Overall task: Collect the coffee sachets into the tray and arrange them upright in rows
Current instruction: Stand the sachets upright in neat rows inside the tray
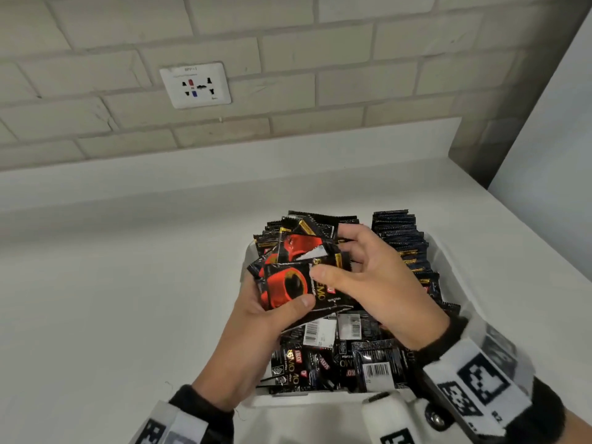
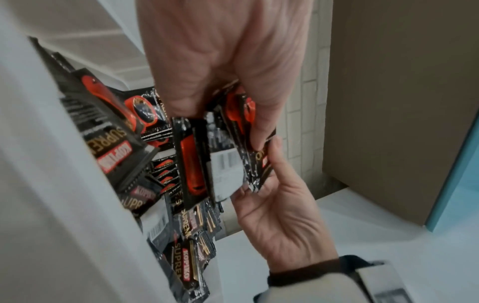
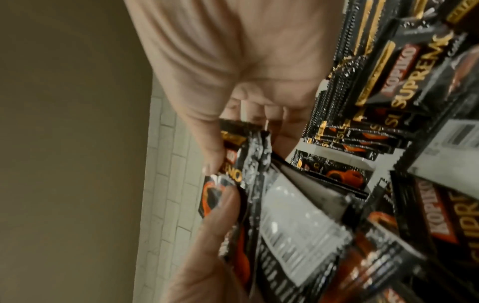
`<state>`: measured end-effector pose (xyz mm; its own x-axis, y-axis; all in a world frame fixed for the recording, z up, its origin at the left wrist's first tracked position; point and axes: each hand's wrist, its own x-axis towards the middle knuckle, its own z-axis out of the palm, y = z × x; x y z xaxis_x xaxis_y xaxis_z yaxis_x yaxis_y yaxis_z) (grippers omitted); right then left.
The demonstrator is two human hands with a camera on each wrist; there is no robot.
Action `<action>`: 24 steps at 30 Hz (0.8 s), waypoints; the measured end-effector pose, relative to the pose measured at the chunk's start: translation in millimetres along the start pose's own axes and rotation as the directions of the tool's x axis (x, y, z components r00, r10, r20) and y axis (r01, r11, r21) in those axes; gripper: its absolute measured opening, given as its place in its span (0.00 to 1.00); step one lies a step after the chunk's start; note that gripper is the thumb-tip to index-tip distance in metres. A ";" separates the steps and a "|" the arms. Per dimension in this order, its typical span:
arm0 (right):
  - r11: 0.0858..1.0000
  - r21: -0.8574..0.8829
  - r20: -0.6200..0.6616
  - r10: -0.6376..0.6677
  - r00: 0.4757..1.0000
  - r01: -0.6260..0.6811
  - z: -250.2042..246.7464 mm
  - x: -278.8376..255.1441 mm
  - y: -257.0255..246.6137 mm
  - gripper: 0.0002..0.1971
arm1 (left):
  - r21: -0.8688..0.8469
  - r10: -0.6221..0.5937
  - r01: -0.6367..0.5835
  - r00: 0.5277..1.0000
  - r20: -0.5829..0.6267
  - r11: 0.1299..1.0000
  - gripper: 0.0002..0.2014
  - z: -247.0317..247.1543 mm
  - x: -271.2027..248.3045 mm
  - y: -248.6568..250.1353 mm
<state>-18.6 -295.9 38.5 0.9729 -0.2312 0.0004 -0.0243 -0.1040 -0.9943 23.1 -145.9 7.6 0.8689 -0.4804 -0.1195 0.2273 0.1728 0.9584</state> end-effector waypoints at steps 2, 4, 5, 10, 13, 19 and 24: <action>0.996 -0.082 -0.029 -0.041 0.999 0.039 -2.4 -0.9 2.1 0.17 | -0.045 -0.044 0.045 0.999 0.019 0.998 0.32 3.8 -2.5 -1.0; 0.995 -0.085 -0.052 -0.050 0.997 0.045 -4.6 -0.9 4.8 0.18 | -0.148 -0.103 0.114 0.992 0.078 0.982 0.33 5.2 -5.1 -0.6; 0.996 -0.080 -0.060 -0.048 0.997 0.043 -5.4 -1.3 5.5 0.19 | -0.204 -0.131 0.153 0.985 0.117 0.967 0.34 4.3 -5.6 -1.2; 0.997 -0.068 -0.084 -0.037 0.996 0.031 -5.9 -1.3 10.8 0.21 | -0.403 -0.223 0.303 0.946 0.235 0.864 0.30 7.3 -7.7 -1.1; 0.996 -0.086 -0.157 -0.013 0.987 -0.001 -7.9 -0.5 12.0 0.23 | -0.368 -0.211 0.254 0.965 0.154 0.895 0.08 16.7 -11.9 3.6; 0.993 -0.120 -0.193 -0.018 0.981 -0.005 -16.8 2.8 12.7 0.09 | -0.396 -0.147 0.147 0.989 0.031 0.906 0.13 20.2 -8.5 -2.2; 0.990 -0.139 -0.177 0.006 0.984 -0.031 -21.1 4.1 11.7 0.10 | -0.462 -0.139 0.130 0.990 0.013 0.877 0.11 23.1 -10.7 -4.3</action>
<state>-19.7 -318.5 29.1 0.9166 -0.3997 0.0134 -0.0861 -0.2301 -0.9694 2.7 -161.4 10.7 0.8228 -0.5112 -0.2485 0.5154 0.4868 0.7052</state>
